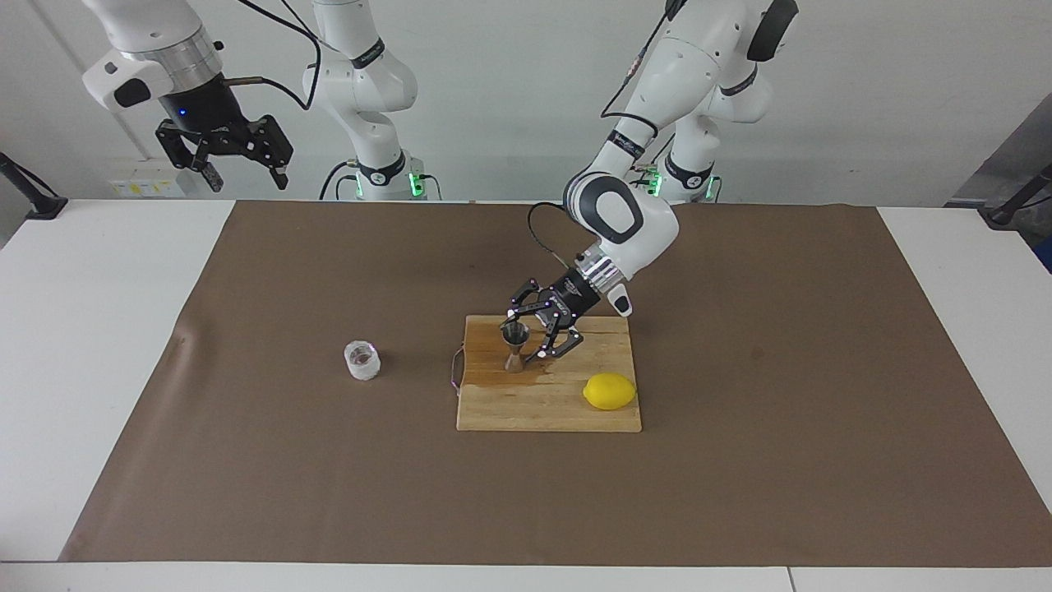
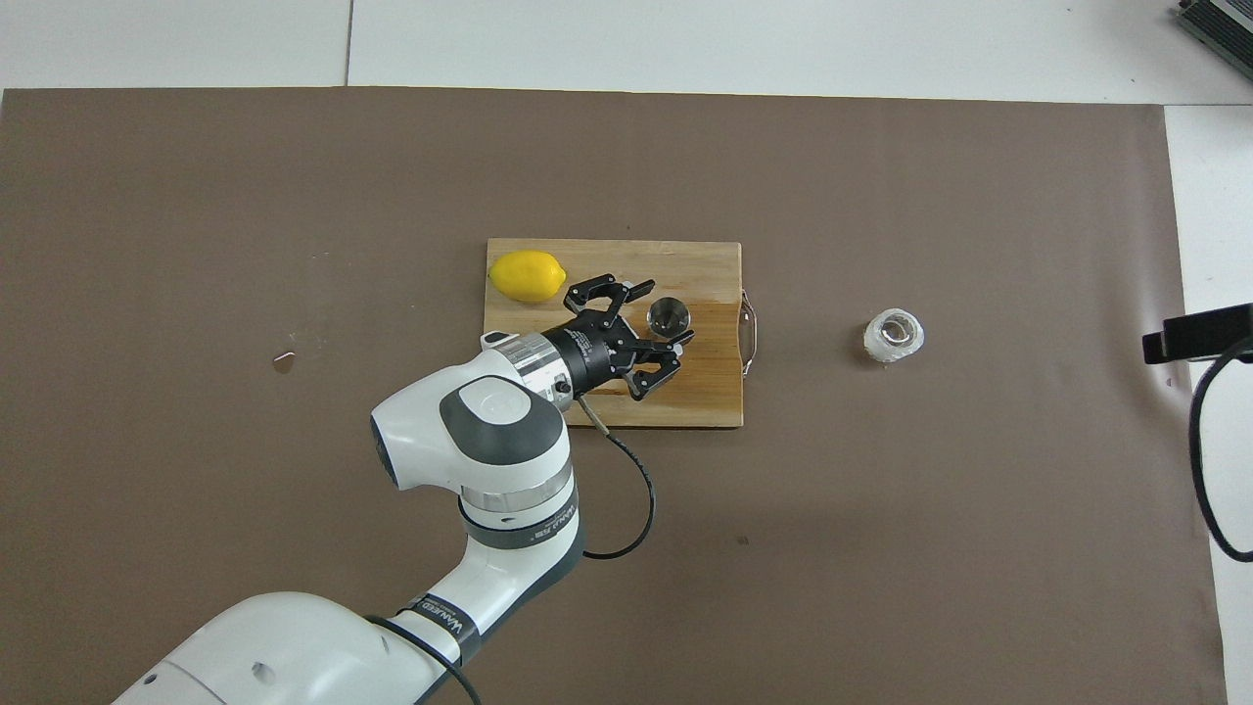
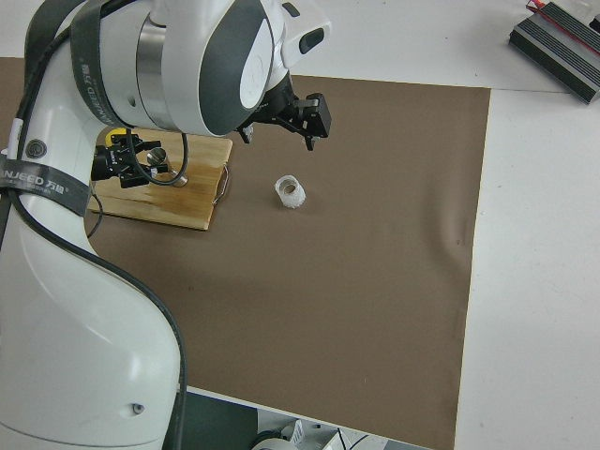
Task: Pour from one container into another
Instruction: 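Lower the metal cup onto the board and open the left gripper, then withdraw the left gripper while the right gripper reaches the white cup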
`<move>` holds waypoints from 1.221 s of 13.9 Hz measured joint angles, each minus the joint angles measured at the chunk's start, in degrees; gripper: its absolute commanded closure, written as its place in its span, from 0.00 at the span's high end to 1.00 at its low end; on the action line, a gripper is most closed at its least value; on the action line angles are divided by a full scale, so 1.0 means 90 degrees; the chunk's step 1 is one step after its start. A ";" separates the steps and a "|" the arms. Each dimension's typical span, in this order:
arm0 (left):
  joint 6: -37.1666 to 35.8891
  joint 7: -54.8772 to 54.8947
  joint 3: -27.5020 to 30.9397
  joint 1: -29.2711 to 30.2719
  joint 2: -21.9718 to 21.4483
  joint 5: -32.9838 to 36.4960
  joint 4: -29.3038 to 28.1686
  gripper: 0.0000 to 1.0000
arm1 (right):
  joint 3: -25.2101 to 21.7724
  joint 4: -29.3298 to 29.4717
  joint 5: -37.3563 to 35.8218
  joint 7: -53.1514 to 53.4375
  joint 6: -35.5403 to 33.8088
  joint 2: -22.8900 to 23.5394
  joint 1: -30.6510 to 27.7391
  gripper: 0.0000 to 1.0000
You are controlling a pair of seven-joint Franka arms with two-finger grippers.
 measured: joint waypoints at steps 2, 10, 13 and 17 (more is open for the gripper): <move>0.0001 0.0002 -0.0001 0.0000 0.0000 0.0000 0.0000 1.00 | 0.0000 0.0000 0.0000 0.0000 0.0000 0.0000 0.0000 1.00; 0.0278 0.0008 -0.0098 0.0001 -0.0078 -0.0001 0.0082 1.00 | 0.0000 0.0000 0.0000 0.0000 0.0000 0.0000 0.0000 1.00; 0.0575 -0.0005 -0.0125 0.0003 -0.0294 0.0001 0.0178 1.00 | 0.0000 0.0000 0.0000 0.0000 0.0000 0.0000 0.0000 1.00; 0.0733 -0.0011 -0.0106 0.0034 -0.0558 0.0572 0.0206 1.00 | 0.0002 0.0000 0.0000 -0.0004 -0.0122 -0.0011 0.0004 1.00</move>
